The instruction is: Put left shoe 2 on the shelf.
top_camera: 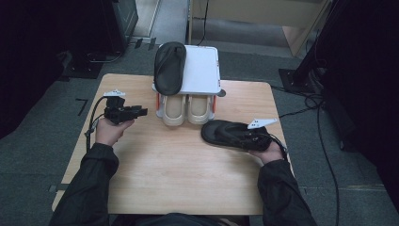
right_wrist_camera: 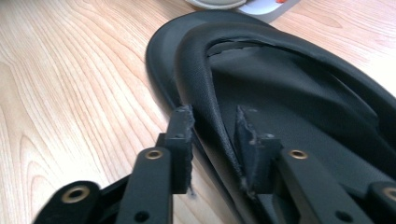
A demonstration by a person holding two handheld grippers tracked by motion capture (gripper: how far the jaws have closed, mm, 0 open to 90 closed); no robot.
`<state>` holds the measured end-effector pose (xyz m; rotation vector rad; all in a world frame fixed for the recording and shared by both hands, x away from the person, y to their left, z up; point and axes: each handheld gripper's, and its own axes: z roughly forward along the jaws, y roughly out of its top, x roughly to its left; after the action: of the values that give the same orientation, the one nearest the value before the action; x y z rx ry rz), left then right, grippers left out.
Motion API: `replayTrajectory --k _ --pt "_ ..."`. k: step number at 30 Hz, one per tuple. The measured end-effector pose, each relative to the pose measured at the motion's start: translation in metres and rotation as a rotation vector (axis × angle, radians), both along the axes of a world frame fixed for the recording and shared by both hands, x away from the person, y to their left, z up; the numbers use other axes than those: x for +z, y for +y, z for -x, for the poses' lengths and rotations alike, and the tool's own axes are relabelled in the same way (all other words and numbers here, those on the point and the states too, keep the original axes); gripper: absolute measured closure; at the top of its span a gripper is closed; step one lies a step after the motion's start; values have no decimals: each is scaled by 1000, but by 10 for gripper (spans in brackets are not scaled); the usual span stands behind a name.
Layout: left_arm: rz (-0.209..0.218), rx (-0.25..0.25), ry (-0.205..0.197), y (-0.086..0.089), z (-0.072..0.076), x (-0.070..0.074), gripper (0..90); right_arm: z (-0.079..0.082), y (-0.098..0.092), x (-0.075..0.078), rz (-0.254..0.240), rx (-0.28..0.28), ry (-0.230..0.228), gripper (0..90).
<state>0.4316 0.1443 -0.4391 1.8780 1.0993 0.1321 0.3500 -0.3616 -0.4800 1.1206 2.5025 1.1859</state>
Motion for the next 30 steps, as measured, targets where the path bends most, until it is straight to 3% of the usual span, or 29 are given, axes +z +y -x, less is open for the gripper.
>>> replayTrajectory --k 5,9,19,26,30 --pt "-2 0 1 0 0 0 579 1 -6 2 1 -39 -9 786" --pt "9 1 6 0 -1 -1 580 -4 -10 3 5 -113 -17 803" --pt "0 -7 9 -1 -1 -2 580 -30 -15 -1 -28 -274 -32 805" --pt "-3 -8 8 -3 -1 -3 580 -50 -13 -2 -37 -353 -40 793" --pt "-3 -5 6 -2 -1 -3 580 -60 -12 -3 -35 -363 -44 772"
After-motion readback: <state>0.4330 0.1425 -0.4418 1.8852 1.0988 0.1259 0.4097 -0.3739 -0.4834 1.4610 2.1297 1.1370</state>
